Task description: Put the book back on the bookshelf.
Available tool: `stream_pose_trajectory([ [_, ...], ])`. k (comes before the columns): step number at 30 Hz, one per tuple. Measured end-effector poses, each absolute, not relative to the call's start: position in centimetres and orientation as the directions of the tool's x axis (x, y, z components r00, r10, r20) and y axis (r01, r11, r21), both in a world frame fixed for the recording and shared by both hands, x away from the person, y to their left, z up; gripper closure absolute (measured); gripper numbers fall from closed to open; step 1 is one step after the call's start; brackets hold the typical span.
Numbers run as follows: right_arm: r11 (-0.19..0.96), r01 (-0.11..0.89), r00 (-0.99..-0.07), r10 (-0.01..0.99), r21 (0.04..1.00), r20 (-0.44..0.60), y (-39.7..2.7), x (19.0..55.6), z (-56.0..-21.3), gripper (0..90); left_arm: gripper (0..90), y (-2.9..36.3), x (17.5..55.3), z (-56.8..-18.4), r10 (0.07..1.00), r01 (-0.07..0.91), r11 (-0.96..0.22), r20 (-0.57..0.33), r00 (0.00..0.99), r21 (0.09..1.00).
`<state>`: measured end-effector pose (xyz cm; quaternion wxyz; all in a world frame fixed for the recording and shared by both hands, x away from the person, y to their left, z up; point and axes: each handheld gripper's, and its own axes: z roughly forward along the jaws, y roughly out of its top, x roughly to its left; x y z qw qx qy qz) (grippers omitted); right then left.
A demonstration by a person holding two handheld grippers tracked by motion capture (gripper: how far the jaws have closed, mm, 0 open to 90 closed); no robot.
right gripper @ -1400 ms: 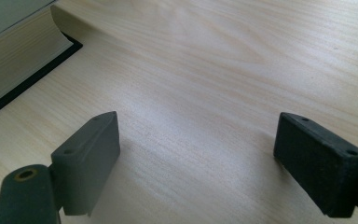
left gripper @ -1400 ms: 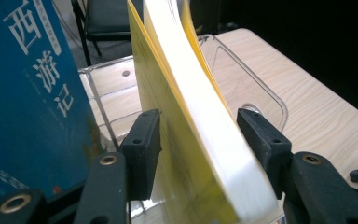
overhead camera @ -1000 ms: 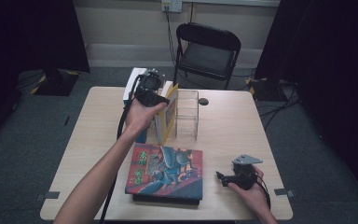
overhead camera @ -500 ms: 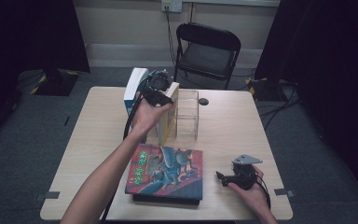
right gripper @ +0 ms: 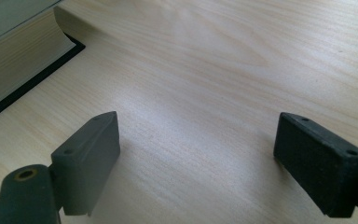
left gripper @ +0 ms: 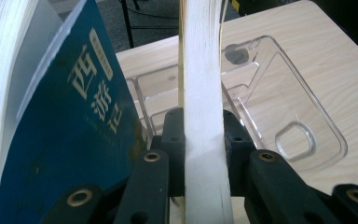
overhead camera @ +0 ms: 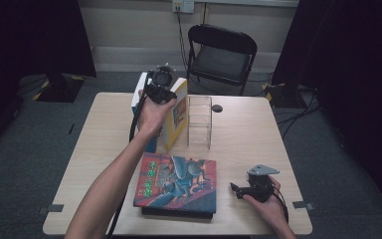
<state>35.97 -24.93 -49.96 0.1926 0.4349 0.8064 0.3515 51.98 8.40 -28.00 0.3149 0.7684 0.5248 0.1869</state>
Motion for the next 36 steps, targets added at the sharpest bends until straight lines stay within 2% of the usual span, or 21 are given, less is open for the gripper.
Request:
stream_pose_trajectory([
  [7, 0.375, 0.566, -0.548, 0.837, 0.734, -0.005, -24.9, 36.0, -50.0, 14.3, 75.7, 7.6, 53.3, -29.2, 0.936, 0.692, -0.211, -0.061, 0.347, 0.691],
  [16, 0.376, 0.566, -0.550, 0.835, 0.734, -0.004, -24.9, 36.0, -50.0, 14.3, 73.8, 7.4, 53.1, -30.0, 0.924, 0.681, -0.214, -0.081, 0.374, 0.701],
  [23, 0.376, 0.565, -0.550, 0.835, 0.734, -0.004, -24.9, 36.0, -50.0, 14.3, 62.4, 7.6, 51.8, -29.4, 0.889, 0.648, -0.216, -0.127, 0.440, 0.730],
  [24, 0.377, 0.565, -0.550, 0.835, 0.734, -0.005, -24.9, 36.0, -50.0, 14.3, 57.7, 7.7, 51.6, -29.3, 0.884, 0.638, -0.227, -0.119, 0.452, 0.736],
  [30, 0.377, 0.566, -0.550, 0.835, 0.734, -0.004, -24.9, 36.0, -50.0, 14.3, 45.7, 8.2, 49.7, -29.6, 0.862, 0.573, -0.215, -0.122, 0.491, 0.791],
  [33, 0.376, 0.566, -0.550, 0.835, 0.734, -0.004, -24.9, 36.0, -50.0, 14.3, 42.5, 8.4, 49.1, -30.3, 0.843, 0.542, -0.238, -0.106, 0.527, 0.806],
  [36, 0.376, 0.566, -0.550, 0.835, 0.734, -0.005, -24.9, 36.0, -50.0, 14.3, 40.5, 8.5, 48.3, -31.0, 0.849, 0.509, -0.239, -0.076, 0.523, 0.827],
])
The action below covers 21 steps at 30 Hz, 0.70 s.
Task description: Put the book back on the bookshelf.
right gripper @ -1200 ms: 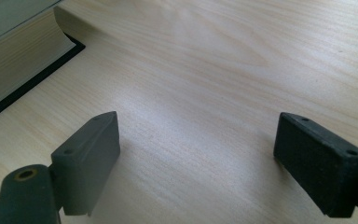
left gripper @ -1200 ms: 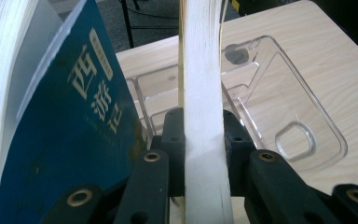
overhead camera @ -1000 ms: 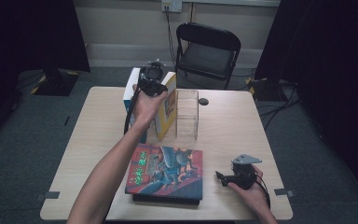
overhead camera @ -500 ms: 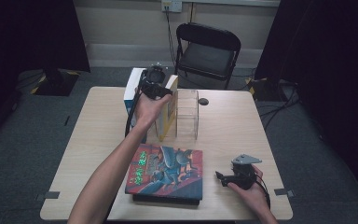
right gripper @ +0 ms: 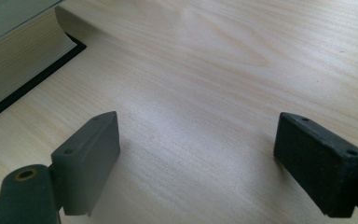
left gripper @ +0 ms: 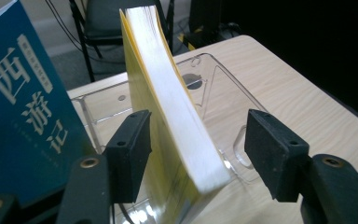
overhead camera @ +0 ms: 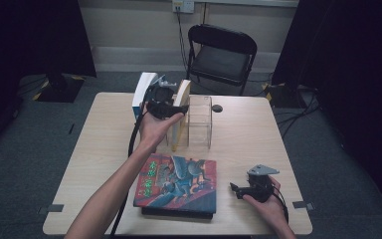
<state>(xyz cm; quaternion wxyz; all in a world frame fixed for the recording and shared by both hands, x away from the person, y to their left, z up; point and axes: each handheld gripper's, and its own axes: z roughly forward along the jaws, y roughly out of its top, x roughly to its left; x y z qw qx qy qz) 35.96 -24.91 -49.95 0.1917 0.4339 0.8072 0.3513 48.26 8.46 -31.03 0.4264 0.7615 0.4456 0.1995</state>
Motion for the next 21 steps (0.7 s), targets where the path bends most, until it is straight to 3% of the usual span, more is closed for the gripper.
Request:
stream_pose_trajectory([
  [21, 0.376, 0.566, -0.549, 0.836, 0.734, -0.005, -24.9, 36.0, -50.0, 14.3, 46.0, 8.0, 47.6, -34.9, 0.865, 0.521, -0.236, -0.066, 0.497, 0.820],
])
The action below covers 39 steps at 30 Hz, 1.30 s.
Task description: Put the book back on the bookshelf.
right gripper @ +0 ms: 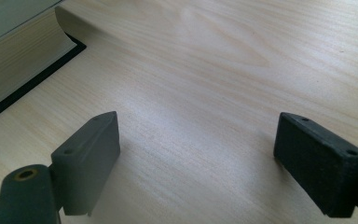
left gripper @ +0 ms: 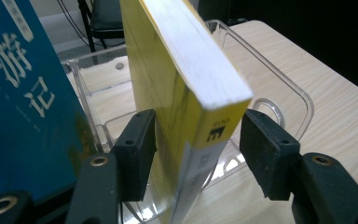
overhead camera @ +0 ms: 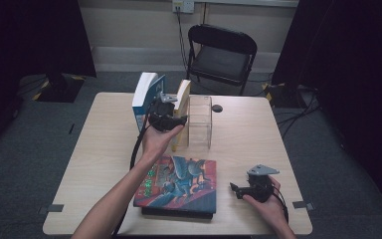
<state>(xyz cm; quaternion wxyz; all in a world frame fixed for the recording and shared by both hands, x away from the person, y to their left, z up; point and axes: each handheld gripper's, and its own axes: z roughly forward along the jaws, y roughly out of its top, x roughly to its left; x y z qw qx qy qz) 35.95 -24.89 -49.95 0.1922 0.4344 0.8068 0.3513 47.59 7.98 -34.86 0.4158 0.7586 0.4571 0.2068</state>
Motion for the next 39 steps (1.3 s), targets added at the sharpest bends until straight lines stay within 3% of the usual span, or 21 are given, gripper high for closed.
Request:
stream_pose_trajectory([
  [4, 0.376, 0.566, -0.549, 0.836, 0.734, -0.005, -24.9, 36.0, -50.0, 14.3, 46.7, 7.6, 47.7, -35.3, 0.874, 0.518, -0.258, -0.032, 0.485, 0.816],
  [8, 0.376, 0.566, -0.549, 0.836, 0.734, -0.005, -24.9, 36.0, -50.0, 14.3, 59.2, 7.7, 47.8, -35.3, 0.872, 0.525, -0.220, -0.076, 0.484, 0.822],
  [21, 0.377, 0.565, -0.550, 0.835, 0.734, -0.005, -24.8, 36.0, -50.0, 14.3, 62.0, 7.5, 47.9, -34.1, 0.877, 0.566, -0.157, -0.149, 0.457, 0.809],
  [39, 0.376, 0.565, -0.549, 0.836, 0.734, -0.006, -24.8, 36.0, -50.0, 14.2, 41.6, 9.4, 46.9, -34.5, 0.828, 0.516, -0.148, -0.180, 0.531, 0.844],
])
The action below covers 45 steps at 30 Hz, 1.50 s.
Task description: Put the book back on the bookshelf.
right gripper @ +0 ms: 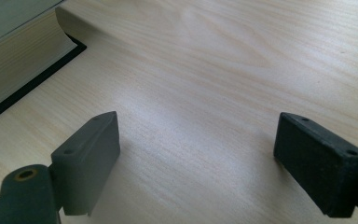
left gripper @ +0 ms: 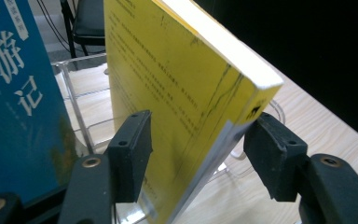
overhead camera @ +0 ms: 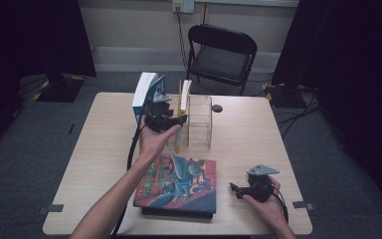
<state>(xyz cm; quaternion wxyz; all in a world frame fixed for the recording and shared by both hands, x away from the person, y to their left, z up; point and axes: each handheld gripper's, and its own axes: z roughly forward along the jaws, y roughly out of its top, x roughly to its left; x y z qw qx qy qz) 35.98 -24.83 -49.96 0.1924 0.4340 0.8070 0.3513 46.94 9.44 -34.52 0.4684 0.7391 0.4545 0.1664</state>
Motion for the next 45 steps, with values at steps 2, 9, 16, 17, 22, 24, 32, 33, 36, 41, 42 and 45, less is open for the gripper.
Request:
stream_pose_trajectory([
  [2, 0.376, 0.566, -0.549, 0.836, 0.734, -0.006, -24.8, 36.0, -50.0, 14.3, 40.8, 9.8, 46.6, -34.7, 0.815, 0.508, -0.157, -0.179, 0.551, 0.847],
  [9, 0.376, 0.566, -0.548, 0.836, 0.734, -0.006, -24.8, 36.0, -50.0, 14.3, 43.6, 11.8, 44.9, -36.1, 0.800, 0.506, -0.171, -0.181, 0.572, 0.845],
  [16, 0.385, 0.573, -0.557, 0.830, 0.724, 0.000, -24.6, 36.1, -49.8, 15.2, 51.2, 14.7, 43.1, -38.0, 0.802, 0.525, -0.166, -0.196, 0.564, 0.834],
  [17, 0.381, 0.582, -0.559, 0.829, 0.719, 0.013, -24.5, 36.1, -49.6, 17.4, 51.5, 15.0, 43.0, -38.2, 0.802, 0.531, -0.164, -0.201, 0.562, 0.832],
  [22, 0.375, 0.562, -0.576, 0.817, 0.737, 0.024, -23.8, 36.0, -48.7, 21.1, 54.3, 16.7, 41.4, -40.1, 0.813, 0.551, -0.180, -0.192, 0.550, 0.815],
  [24, 0.360, 0.545, -0.583, 0.812, 0.757, 0.033, -23.6, 35.9, -48.0, 23.1, 54.7, 17.3, 41.0, -40.6, 0.812, 0.563, -0.173, -0.206, 0.546, 0.808],
  [32, 0.318, 0.475, -0.613, 0.788, 0.820, 0.050, -22.2, 36.1, -44.6, 26.3, 60.5, 18.2, 39.0, -42.6, 0.819, 0.588, -0.212, -0.186, 0.543, 0.780],
  [33, 0.319, 0.471, -0.618, 0.785, 0.823, 0.049, -22.0, 36.2, -44.3, 26.0, 60.5, 18.2, 38.8, -42.8, 0.818, 0.596, -0.219, -0.187, 0.544, 0.772],
  [36, 0.324, 0.440, -0.643, 0.765, 0.837, 0.042, -20.6, 36.9, -43.3, 25.1, 57.3, 18.6, 38.2, -43.2, 0.819, 0.607, -0.233, -0.183, 0.543, 0.760],
  [41, 0.349, 0.429, -0.686, 0.726, 0.833, 0.049, -17.5, 38.5, -43.3, 23.4, 49.2, 19.5, 36.7, -44.3, 0.825, 0.618, -0.226, -0.189, 0.533, 0.753],
  [42, 0.358, 0.433, -0.691, 0.722, 0.827, 0.050, -16.9, 38.8, -43.6, 23.4, 46.7, 19.7, 36.4, -44.6, 0.822, 0.621, -0.240, -0.185, 0.539, 0.746],
  [45, 0.382, 0.439, -0.709, 0.703, 0.813, 0.053, -15.6, 39.5, -44.6, 22.7, 44.2, 20.2, 36.0, -44.9, 0.818, 0.626, -0.223, -0.206, 0.537, 0.747],
])
